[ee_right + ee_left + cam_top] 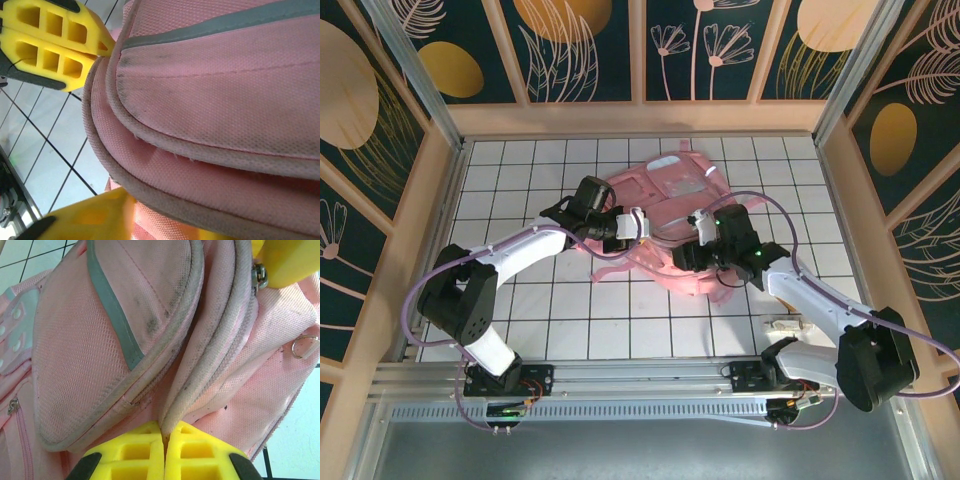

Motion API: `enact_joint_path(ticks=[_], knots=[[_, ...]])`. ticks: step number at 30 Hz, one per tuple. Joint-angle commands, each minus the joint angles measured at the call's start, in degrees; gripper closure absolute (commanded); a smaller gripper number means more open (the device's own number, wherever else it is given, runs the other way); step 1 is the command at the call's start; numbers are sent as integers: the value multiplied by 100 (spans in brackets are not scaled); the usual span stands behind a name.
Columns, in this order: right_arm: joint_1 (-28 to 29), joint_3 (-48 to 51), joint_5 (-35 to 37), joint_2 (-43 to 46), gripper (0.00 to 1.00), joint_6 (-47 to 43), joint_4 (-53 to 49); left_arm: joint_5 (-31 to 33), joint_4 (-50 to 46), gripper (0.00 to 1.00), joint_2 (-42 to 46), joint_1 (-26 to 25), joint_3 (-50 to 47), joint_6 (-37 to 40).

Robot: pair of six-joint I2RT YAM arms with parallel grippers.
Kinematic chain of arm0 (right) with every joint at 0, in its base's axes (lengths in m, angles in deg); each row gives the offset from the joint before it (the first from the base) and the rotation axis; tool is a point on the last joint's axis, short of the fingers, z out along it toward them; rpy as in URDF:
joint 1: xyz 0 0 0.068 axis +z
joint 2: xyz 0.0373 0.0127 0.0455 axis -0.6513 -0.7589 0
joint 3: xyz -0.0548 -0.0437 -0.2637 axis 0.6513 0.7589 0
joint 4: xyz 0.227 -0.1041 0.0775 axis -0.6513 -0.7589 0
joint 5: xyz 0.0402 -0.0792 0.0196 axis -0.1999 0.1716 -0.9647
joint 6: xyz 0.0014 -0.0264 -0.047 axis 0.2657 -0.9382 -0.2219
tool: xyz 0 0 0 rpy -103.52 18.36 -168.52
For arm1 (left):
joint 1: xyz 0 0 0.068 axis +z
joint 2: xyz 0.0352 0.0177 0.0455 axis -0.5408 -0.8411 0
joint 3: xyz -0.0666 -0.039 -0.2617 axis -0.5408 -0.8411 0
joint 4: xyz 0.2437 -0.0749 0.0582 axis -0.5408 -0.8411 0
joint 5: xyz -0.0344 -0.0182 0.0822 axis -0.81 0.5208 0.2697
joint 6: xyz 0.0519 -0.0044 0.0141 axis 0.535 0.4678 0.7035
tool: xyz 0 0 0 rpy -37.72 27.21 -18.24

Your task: Pack books, pencil case, and school supplies into a backpack

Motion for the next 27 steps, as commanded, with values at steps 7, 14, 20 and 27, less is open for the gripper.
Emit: enact_joint_path(ticks=[7,14,20,27], knots=[[32,-26,209,190,96,83,399,-441,125,100,126,-28,-110,-16],[94,25,79,345,100,-10,306,-351,110,100,139,43,-185,21],[94,-182,877,274,100,568,-403,-228,192,100,123,227,-179,-96],[94,-450,2040,-27,100,1694,-1704,-82,364,100,111,351,-391,179]])
